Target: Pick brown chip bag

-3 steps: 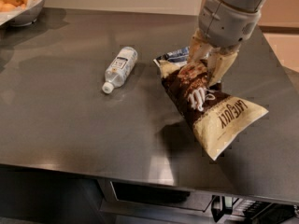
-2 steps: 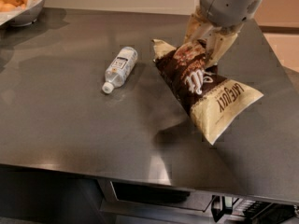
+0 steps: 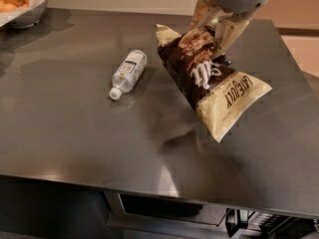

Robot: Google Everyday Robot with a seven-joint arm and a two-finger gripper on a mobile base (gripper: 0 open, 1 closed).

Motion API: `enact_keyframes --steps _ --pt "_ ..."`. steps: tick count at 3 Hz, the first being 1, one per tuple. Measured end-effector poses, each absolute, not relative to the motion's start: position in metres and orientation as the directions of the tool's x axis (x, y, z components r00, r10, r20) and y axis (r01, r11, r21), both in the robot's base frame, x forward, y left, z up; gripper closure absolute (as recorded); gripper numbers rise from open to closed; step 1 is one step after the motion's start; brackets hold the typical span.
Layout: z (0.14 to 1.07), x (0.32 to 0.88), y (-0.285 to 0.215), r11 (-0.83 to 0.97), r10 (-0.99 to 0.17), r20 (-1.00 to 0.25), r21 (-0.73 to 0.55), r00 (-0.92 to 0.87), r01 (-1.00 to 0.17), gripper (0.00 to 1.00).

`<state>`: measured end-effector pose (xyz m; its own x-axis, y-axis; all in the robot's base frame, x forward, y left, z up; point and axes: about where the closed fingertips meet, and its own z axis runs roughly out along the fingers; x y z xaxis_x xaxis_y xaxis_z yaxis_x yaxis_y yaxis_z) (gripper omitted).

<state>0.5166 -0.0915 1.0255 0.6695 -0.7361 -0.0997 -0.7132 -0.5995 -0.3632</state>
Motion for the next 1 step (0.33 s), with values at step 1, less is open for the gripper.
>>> enact_keyframes --steps 1 --pt "1.0274 0.5236 -0.0867 -0.592 -0.737 -0.094 -0.39 0.67 -0.705 1.0"
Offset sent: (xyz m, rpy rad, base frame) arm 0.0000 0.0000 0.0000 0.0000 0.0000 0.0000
